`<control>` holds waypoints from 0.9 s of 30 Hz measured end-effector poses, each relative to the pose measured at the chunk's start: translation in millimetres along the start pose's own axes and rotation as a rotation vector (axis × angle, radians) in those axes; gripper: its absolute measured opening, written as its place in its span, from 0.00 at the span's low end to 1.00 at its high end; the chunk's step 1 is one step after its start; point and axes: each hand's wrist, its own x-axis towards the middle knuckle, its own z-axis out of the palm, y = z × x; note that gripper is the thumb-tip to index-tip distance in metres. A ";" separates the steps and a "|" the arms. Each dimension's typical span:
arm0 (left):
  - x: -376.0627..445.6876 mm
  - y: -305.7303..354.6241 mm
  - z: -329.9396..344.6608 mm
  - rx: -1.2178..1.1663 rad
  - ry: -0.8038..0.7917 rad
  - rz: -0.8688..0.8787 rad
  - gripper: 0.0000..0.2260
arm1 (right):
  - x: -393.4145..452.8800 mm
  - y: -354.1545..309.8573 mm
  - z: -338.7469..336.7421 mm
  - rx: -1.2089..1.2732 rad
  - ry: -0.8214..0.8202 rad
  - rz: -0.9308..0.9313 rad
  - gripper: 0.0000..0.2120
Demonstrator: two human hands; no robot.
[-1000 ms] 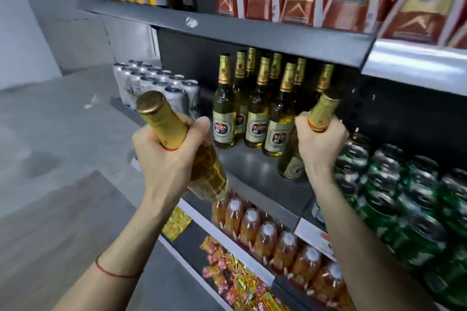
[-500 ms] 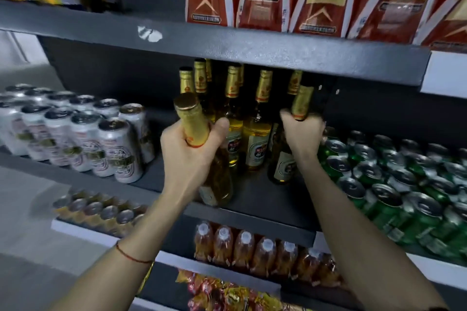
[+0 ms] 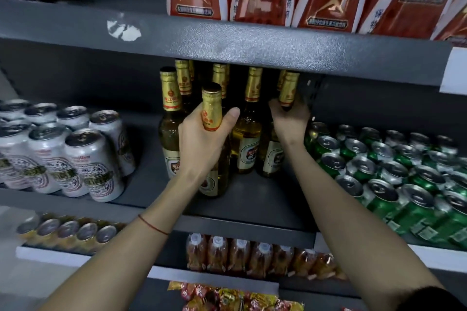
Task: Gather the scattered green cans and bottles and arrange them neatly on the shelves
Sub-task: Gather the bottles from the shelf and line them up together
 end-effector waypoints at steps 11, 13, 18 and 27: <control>25.2 -14.1 19.3 0.077 -0.021 -0.052 0.25 | 9.9 30.9 8.9 0.037 -0.034 0.094 0.32; 26.3 -16.4 21.8 0.098 -0.013 -0.050 0.22 | 4.1 22.5 6.0 0.063 -0.012 0.108 0.26; 24.0 -17.5 26.5 0.168 0.077 0.023 0.20 | -2.2 6.8 -5.7 -0.026 -0.030 0.126 0.24; 12.8 -11.2 32.0 0.386 0.129 0.027 0.23 | -41.2 1.8 -92.5 -0.145 -0.301 0.022 0.16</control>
